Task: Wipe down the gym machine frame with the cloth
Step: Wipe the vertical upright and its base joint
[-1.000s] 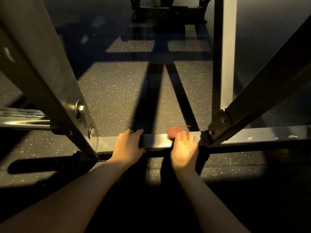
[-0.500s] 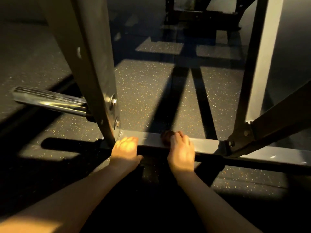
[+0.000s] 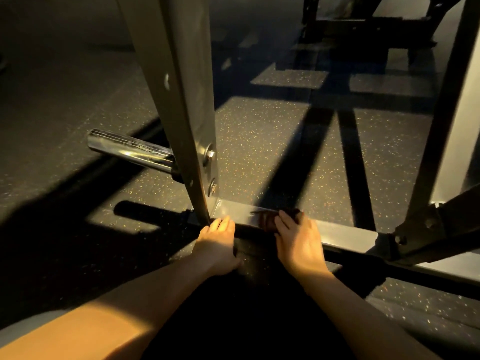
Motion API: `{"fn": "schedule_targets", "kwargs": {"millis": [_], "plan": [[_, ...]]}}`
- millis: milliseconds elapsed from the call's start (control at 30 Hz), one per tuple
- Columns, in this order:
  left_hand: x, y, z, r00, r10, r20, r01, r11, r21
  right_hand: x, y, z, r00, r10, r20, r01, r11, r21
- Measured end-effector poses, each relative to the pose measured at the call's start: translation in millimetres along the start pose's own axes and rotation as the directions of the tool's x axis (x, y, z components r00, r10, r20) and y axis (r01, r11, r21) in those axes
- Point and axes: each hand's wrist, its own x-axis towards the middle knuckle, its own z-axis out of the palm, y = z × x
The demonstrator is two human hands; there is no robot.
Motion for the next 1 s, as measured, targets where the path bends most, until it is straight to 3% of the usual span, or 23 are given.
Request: {"fn": "schedule_targets", "kwargs": {"millis": [200, 267, 433, 600, 733, 800, 933, 1000], "plan": [[2.1, -5.5, -3.9, 0.998, -0.047, -0.030, 0.048, 0.999, 0.016, 46.1, -66.6, 2.8, 0.988, -0.152, 0.007, 0.152, 0.988, 0.037], [0.3, -2.6, -5.3, 0.998, -0.053, -0.028, 0.053, 0.999, 0.011, 32.8, -46.4, -0.3, 0.990, -0.137, 0.028, 0.136, 0.990, 0.034], [0.2, 7.3, -5.7, 0.998, -0.065, -0.011, 0.064, 0.998, -0.025, -12.1, 28.4, -5.1, 0.987, -0.124, -0.104, 0.125, 0.992, 0.002], [-3.7, -3.2, -12.2, 0.999, -0.043, -0.007, 0.043, 0.998, -0.041, 16.4, -33.2, 21.1, 0.976, -0.167, -0.139, 0.179, 0.981, 0.080], [-7.2, -11.5, -18.6, 1.000, -0.018, -0.018, 0.017, 0.998, -0.059, 39.0, -64.6, 14.9, 0.961, -0.273, -0.051, 0.278, 0.951, 0.135], [-8.9, -8.9, -20.0, 1.000, -0.029, 0.003, 0.029, 0.997, -0.065, 43.4, -44.9, 16.1, 0.977, -0.200, -0.072, 0.205, 0.976, 0.074], [-13.8, -1.3, -20.4, 1.000, -0.014, 0.028, 0.016, 0.996, -0.084, 44.9, 1.6, 16.3, 0.985, 0.131, -0.116, -0.130, 0.991, 0.018], [-14.2, -0.5, -21.5, 1.000, -0.007, 0.026, 0.010, 0.996, -0.090, 39.8, -16.5, 16.3, 0.988, 0.048, -0.145, -0.047, 0.999, 0.009]]}}
